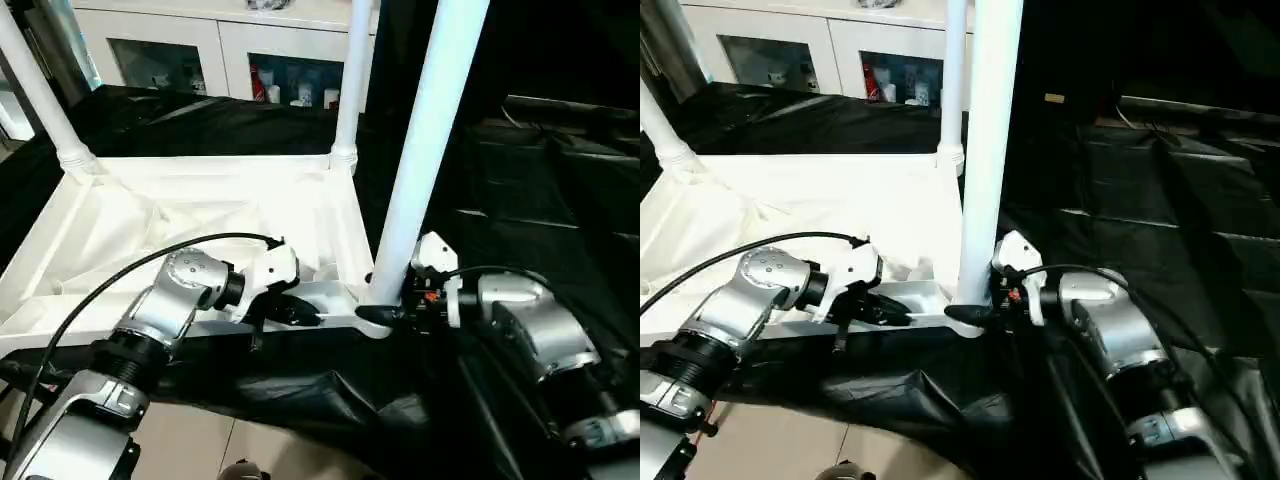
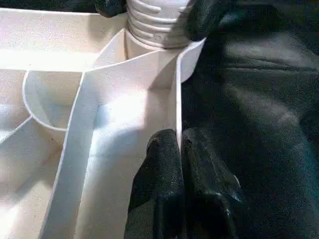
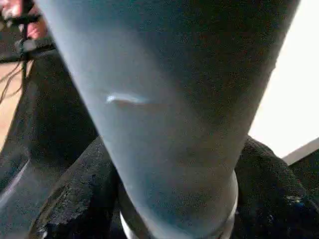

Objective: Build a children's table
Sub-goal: Rotate leg to tighten

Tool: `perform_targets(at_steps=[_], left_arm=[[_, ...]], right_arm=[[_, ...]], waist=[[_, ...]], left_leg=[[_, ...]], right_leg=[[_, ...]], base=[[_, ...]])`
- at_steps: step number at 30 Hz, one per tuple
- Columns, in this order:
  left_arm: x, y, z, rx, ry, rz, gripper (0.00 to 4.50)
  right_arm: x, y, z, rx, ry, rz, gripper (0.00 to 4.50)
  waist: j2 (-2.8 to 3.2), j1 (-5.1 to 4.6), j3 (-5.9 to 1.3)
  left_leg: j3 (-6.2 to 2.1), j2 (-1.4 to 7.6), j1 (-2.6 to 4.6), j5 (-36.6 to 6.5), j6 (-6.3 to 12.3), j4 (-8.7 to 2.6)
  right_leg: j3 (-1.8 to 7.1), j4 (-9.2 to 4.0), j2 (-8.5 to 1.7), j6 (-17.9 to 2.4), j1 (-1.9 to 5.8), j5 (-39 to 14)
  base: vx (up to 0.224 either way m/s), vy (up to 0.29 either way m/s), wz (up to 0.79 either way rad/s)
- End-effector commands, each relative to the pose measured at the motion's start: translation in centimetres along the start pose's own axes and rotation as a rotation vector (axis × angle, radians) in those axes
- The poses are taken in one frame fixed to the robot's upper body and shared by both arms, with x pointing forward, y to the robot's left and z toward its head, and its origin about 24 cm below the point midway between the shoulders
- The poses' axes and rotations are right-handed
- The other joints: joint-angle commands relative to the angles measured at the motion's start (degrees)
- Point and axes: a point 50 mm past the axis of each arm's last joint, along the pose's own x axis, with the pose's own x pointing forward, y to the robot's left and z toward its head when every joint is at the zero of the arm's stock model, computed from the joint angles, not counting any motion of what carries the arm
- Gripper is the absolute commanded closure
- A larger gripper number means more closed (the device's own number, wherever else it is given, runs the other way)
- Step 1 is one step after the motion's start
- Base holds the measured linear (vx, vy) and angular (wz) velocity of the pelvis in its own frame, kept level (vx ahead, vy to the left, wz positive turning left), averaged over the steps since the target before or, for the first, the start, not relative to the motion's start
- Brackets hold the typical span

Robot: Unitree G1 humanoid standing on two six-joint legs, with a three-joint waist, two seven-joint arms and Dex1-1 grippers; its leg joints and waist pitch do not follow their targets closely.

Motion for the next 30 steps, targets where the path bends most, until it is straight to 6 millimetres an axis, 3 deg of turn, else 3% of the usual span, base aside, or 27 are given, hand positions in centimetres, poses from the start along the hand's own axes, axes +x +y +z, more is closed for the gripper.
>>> perform_targets(at_steps=[1, 3, 4, 7, 11, 13, 14, 15, 20, 21, 26, 30], left_arm=[[1.0, 1.3, 1.8, 0.005, -0.052, 0.128, 4.50], [1.7, 2.0, 2.3, -0.029, -0.057, 0.204, 4.50], [2.0, 2.3, 2.5, -0.041, -0.051, 0.238, 4.50], [3.2, 3.1, 3.5, -0.082, -0.057, 0.333, 4.50], [4.7, 3.7, 5.1, -0.093, -0.073, 0.407, 4.50], [5.0, 3.8, 5.4, -0.083, -0.073, 0.412, 4.50], [5.1, 3.8, 5.5, -0.080, -0.073, 0.411, 4.50], [5.2, 3.7, 5.5, -0.072, -0.075, 0.406, 4.50], [5.1, 3.1, 5.5, -0.017, -0.099, 0.319, 4.50], [5.1, 3.0, 5.5, -0.010, -0.103, 0.312, 4.50], [4.3, 2.4, 4.7, 0.010, -0.107, 0.212, 4.50], [3.5, 1.8, 3.8, 0.033, -0.099, 0.138, 4.50]], right_arm=[[1.1, -0.1, -0.6, 0.100, -0.022, -0.086, 1.69], [2.1, -0.4, -1.0, 0.135, -0.017, -0.180, 1.76], [2.7, -0.5, -1.2, 0.148, -0.018, -0.218, 1.82], [4.7, -0.4, -1.3, 0.210, -0.040, -0.328, 1.82], [8.4, 0.7, -0.4, 0.220, -0.061, -0.409, 1.82], [9.3, 0.9, 0.1, 0.209, -0.075, -0.416, 1.82], [9.6, 1.0, 0.4, 0.203, -0.083, -0.410, 1.47], [9.7, 1.0, 0.6, 0.195, -0.094, -0.405, 1.47], [9.3, 0.9, 1.2, 0.209, -0.138, -0.337, 0.89], [9.3, 0.8, 1.2, 0.206, -0.137, -0.335, 0.89], [6.9, -0.2, 0.8, 0.127, -0.093, -0.292, 0.28], [4.9, -0.5, 0.8, 0.063, -0.068, -0.208, 0.28]], waist=[[-0.01, -0.33, -4.35], [0.00, -0.32, -4.29], [0.04, -0.56, -4.11], [-0.07, -1.06, -4.11], [0.11, -1.64, -4.15], [0.04, -1.76, -4.12], [0.14, -1.75, -4.16], [0.15, -1.76, -4.17], [0.24, -1.75, -4.40], [-0.06, -1.84, -4.37], [0.04, -1.98, -4.62], [0.14, -1.93, -4.88]], left_leg=[[-0.62, 2.49, 0.21, -9.71, 2.57, -4.00], [-0.53, 2.36, 0.80, -10.90, 1.64, -3.91], [-0.66, 2.24, 0.46, -11.30, 1.25, -4.06], [-0.79, 1.99, 0.53, -12.11, 0.71, -3.99], [-0.96, 1.80, 0.30, -12.16, 0.97, -4.07], [-0.82, 1.53, 0.47, -13.00, 1.42, -3.91], [-0.86, 1.57, 0.43, -12.91, 1.68, -3.93], [-0.86, 1.61, 0.39, -12.79, 1.82, -3.95], [-0.93, 1.99, 0.15, -12.08, 2.48, -4.18], [-0.87, 2.02, 0.14, -12.02, 2.65, -4.21], [-0.86, 2.12, -0.40, -9.89, 3.52, -4.10], [-0.63, 2.33, -0.44, -6.96, 4.92, -3.77]], right_leg=[[3.68, -4.60, -4.52, -8.88, 3.33, -19.14], [3.59, -5.02, -4.54, -8.35, 2.95, -21.66], [3.46, -5.22, -4.57, -7.60, 3.11, -23.40], [3.25, -5.85, -4.77, -5.46, 3.02, -27.45], [3.01, -6.08, -4.71, -4.72, 3.10, -27.79], [2.93, -6.53, -4.75, -3.75, 2.90, -30.19], [2.94, -6.58, -4.81, -3.51, 2.92, -30.57], [2.97, -6.57, -4.77, -3.47, 2.94, -30.33], [3.22, -5.81, -4.67, -5.01, 3.10, -25.57], [3.26, -5.85, -4.65, -5.15, 3.06, -25.29], [3.49, -4.87, -4.71, -7.19, 3.64, -20.06], [3.76, -3.93, -4.68, -10.00, 3.70, -12.92]], base=[[0.000, 0.000, 0.00], [0.000, 0.000, 0.00], [0.000, 0.000, 0.00], [0.000, 0.000, 0.00], [0.000, 0.000, 0.00], [0.000, 0.000, 0.00], [0.000, 0.000, 0.00], [0.000, 0.000, 0.00], [0.000, 0.000, 0.00], [0.000, 0.000, 0.00], [0.000, 0.000, 0.00], [0.000, 0.000, 0.00]])
